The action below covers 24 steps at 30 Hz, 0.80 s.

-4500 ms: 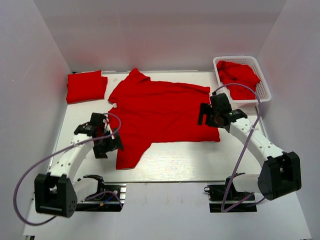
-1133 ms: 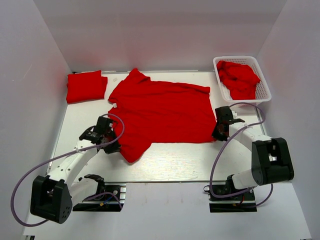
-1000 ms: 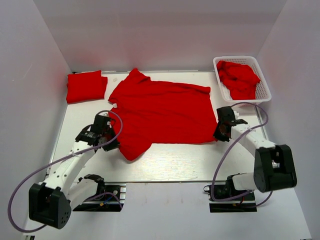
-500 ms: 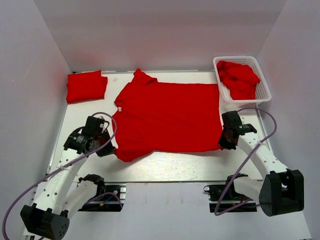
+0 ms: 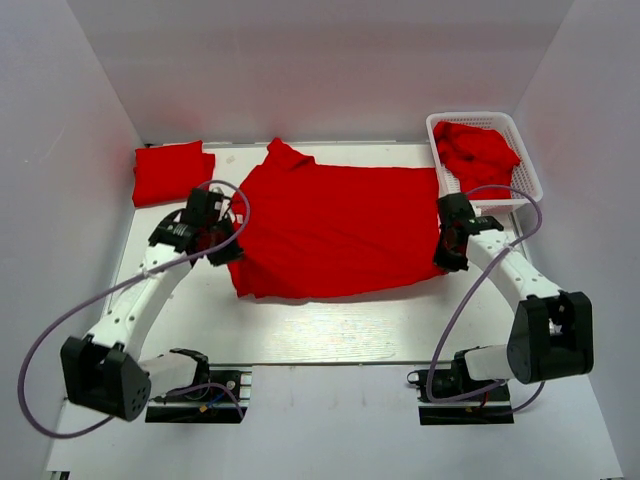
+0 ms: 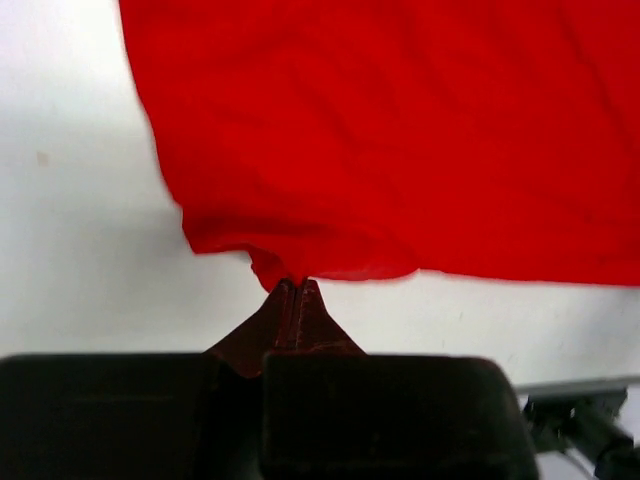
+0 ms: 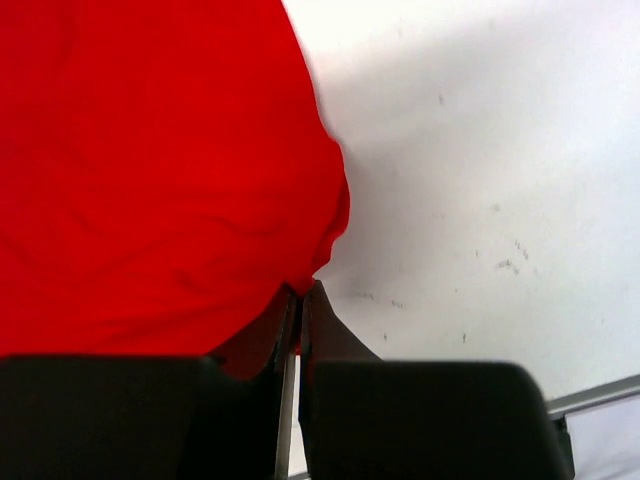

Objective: Fold and stack the t-shirts
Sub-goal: Grap the side of the flattened tshirt closest away from the robot with both arms, then fold the flattened tshirt in 1/3 of the way

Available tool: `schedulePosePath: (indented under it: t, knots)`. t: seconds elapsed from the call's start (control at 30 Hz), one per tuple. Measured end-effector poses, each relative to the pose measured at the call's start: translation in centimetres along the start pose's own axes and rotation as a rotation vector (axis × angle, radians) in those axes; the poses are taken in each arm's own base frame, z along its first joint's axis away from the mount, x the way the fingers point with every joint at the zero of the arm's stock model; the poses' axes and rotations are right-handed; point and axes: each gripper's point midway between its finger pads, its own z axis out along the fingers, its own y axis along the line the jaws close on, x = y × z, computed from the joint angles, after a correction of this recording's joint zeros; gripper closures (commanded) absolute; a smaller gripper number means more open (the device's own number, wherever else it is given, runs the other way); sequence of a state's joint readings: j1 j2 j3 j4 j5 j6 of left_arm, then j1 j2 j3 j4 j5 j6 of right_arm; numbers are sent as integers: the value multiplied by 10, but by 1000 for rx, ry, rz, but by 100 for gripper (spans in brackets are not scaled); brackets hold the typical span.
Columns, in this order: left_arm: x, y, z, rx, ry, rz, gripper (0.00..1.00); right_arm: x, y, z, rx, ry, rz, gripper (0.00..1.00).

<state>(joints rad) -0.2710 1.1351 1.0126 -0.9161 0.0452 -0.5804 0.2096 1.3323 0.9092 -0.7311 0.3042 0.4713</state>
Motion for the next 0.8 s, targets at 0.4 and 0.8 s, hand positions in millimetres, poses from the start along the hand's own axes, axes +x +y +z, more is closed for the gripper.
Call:
schedulePosePath:
  t: [0.4, 0.8]
  knots:
    - [-107, -32, 48, -68, -157, 67, 100, -60, 19, 11, 23, -43, -6, 100]
    - [-154, -31, 106, -175, -163, 124, 100, -118, 29, 34, 51, -85, -20, 100]
